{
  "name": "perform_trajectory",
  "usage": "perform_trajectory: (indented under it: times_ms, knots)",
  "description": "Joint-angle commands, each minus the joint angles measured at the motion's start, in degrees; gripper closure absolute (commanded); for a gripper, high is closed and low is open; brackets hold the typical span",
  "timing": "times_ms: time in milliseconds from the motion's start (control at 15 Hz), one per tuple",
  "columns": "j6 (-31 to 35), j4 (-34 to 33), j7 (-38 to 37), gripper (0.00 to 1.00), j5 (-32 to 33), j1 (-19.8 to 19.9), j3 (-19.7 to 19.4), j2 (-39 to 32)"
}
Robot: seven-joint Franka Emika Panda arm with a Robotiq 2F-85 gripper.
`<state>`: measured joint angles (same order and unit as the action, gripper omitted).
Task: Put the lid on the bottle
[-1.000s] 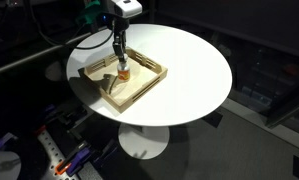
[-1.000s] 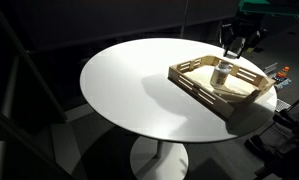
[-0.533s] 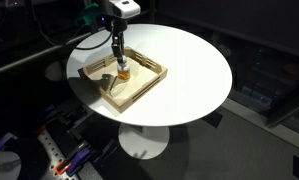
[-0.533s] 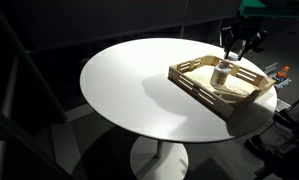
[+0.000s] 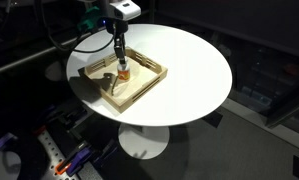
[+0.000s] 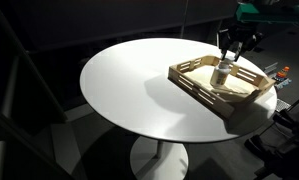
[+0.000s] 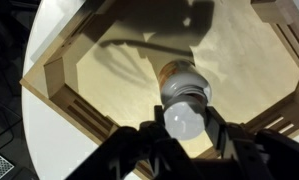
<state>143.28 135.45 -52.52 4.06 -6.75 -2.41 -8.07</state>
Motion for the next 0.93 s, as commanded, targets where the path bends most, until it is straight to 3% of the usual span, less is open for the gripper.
perform_trajectory:
  times_ms: [0,867]
  knots:
    - [1.87,-0.13,0.85,0.81,0.57,0.68,0.67,-0.52]
    - [4.54,0.17,3.37,0.81,-1.43,0.87,1.08,-1.50]
